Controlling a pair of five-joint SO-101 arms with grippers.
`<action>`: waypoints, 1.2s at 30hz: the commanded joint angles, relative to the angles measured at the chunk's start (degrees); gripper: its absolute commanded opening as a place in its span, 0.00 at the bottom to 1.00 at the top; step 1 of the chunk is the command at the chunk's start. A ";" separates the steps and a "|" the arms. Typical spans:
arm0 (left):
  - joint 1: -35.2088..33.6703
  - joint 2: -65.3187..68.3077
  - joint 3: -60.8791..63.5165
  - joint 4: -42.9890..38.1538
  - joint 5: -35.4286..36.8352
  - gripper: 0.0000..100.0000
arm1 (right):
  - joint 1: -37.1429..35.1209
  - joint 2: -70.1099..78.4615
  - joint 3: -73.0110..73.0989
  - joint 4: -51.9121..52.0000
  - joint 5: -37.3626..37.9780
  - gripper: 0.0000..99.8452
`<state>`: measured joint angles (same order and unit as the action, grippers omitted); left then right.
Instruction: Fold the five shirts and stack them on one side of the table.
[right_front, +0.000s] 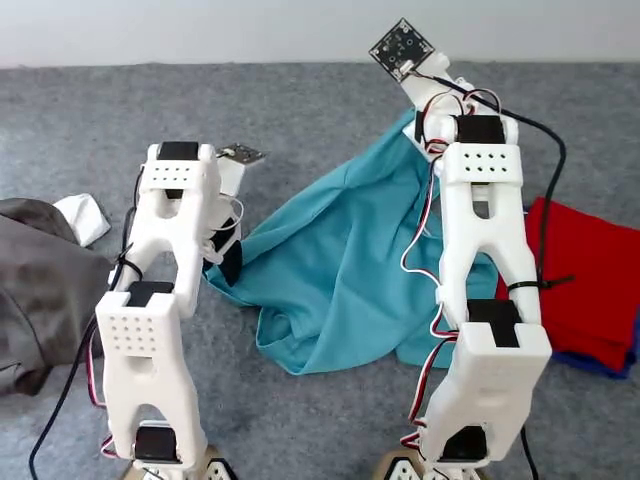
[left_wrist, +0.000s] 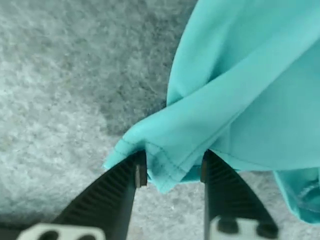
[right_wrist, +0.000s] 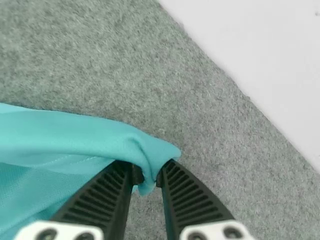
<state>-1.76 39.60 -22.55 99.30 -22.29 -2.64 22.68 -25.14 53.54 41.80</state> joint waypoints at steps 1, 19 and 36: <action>0.09 -0.70 -1.19 -0.53 -0.88 0.10 | -0.22 -1.10 -2.55 -0.92 -0.70 0.01; 0.35 -12.84 -12.79 1.23 -0.35 0.01 | 1.45 -8.75 -2.55 0.13 -0.44 0.01; -7.82 -42.90 -22.37 -10.02 -0.44 0.01 | 12.18 -36.70 -2.55 0.57 4.40 0.01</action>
<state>-6.68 1.27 -40.84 93.32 -22.55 6.59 -8.35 -25.05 55.82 43.91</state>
